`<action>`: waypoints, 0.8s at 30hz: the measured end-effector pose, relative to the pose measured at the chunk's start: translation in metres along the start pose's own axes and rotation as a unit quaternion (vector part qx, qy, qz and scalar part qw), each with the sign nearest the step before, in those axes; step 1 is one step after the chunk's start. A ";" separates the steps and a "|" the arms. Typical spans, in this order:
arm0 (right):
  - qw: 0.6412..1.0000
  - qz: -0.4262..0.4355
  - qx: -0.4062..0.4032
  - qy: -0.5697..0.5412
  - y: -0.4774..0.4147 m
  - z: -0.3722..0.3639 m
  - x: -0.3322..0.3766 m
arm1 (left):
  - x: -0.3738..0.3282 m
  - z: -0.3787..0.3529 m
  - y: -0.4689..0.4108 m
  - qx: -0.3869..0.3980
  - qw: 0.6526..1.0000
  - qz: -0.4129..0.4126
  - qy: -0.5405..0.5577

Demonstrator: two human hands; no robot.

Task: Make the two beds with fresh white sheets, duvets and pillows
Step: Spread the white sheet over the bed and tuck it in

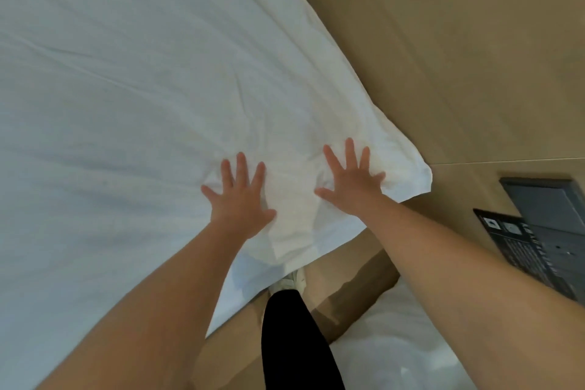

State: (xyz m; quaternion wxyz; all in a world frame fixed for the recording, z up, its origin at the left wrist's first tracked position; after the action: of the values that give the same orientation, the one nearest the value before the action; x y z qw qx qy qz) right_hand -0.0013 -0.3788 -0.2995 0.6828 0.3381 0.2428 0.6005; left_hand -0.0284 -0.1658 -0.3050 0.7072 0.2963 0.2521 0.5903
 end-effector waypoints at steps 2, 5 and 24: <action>0.999 -0.022 -0.009 0.021 -0.008 -0.009 0.007 | 0.014 -0.016 0.001 0.006 1.000 0.010 -0.024; 0.999 0.023 -0.025 0.037 0.009 -0.028 0.028 | 0.039 -0.050 0.032 0.013 0.997 0.045 -0.057; 0.894 0.333 -0.061 0.294 0.145 -0.227 0.302 | 0.274 -0.228 0.230 0.099 0.961 0.211 -0.147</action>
State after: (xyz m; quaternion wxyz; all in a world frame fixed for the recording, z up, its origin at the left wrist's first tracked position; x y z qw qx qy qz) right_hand -0.2151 -0.0356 -0.3165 0.3593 0.1652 0.2685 0.8784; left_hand -0.2985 0.1613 -0.3011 0.5630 0.4950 0.1348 0.6479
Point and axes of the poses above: each hand's wrist, its own y-axis away from the middle knuckle, its own z-axis out of the back of the hand, x = y × z, the point moved 7 cm from there along -y, towards the middle knuckle, and after that the axes turned 9 degrees about -y, right-handed, at the moved point
